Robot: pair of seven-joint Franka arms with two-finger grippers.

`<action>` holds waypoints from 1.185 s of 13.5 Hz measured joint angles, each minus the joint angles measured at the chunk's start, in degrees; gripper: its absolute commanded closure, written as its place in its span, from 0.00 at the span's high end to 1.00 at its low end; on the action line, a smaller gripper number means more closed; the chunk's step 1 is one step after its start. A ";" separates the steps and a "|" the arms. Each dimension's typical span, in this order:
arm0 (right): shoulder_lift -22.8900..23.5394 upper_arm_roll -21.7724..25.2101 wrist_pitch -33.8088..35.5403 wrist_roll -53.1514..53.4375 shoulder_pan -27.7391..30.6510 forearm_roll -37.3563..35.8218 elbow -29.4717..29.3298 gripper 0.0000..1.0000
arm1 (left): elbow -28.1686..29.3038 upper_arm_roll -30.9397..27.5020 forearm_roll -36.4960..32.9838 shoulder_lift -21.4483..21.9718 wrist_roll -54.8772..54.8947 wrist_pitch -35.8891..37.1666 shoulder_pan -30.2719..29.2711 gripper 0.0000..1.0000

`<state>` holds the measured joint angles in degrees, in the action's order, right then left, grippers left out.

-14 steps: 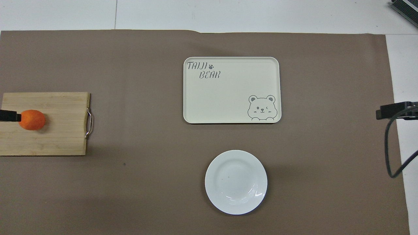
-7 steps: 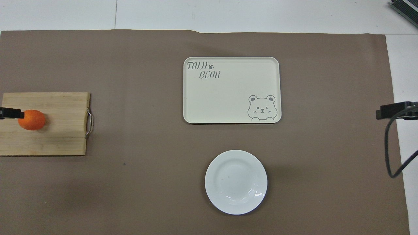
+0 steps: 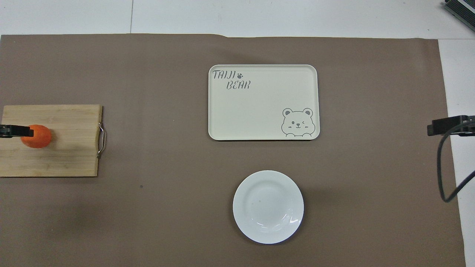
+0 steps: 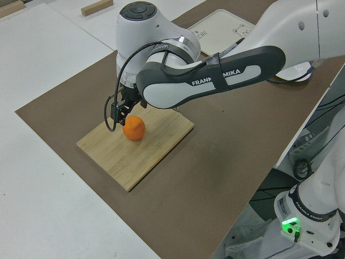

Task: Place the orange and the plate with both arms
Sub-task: 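Lift the orange with the left gripper and carry it toward the plate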

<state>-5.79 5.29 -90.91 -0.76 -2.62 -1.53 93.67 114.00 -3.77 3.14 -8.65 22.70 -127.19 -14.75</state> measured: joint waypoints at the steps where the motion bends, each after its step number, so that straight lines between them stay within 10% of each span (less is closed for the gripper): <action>1: 0.00 0.00 0.00 0.00 0.00 0.00 0.00 1.00 | 0.67 -0.01 0.12 -0.49 0.44 -1.01 -0.25 1.00; 8: 0.00 0.00 0.00 0.00 0.00 0.00 0.00 1.00 | 1.49 0.52 3.88 -5.87 1.37 -8.75 -0.66 0.96; 11: 0.00 0.00 0.00 0.00 0.00 0.00 0.00 1.00 | 1.49 0.55 4.60 -6.49 1.49 -9.08 -0.67 0.15; 16: 0.00 0.00 0.00 0.00 0.00 0.00 0.00 1.00 | 0.80 1.58 4.76 -5.08 1.66 -7.01 -0.08 0.00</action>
<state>-5.79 5.29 -90.91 -0.76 -2.62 -1.53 93.67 114.80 -2.19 7.90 -13.73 24.37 -134.19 -14.83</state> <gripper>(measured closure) 0.000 0.216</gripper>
